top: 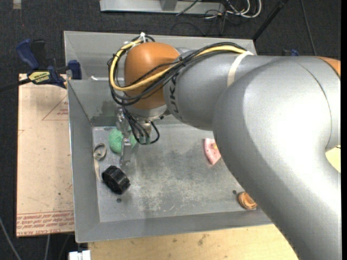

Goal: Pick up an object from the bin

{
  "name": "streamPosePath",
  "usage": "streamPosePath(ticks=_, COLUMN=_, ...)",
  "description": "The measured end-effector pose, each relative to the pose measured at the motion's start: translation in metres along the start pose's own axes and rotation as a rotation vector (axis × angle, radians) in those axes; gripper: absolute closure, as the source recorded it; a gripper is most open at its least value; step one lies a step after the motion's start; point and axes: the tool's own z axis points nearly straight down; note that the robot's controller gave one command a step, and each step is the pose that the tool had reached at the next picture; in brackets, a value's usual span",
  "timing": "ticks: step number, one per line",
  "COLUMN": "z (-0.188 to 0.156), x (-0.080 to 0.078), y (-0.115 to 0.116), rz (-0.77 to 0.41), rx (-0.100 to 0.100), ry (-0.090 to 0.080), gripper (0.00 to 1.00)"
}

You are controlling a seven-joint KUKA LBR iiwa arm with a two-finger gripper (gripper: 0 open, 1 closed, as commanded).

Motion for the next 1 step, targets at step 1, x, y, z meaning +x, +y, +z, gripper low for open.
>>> streamPosePath(ticks=1, z=-0.0054, x=-0.0058, y=-0.0075, rz=-0.005, rx=-0.005, ry=-0.009, gripper=1.00)
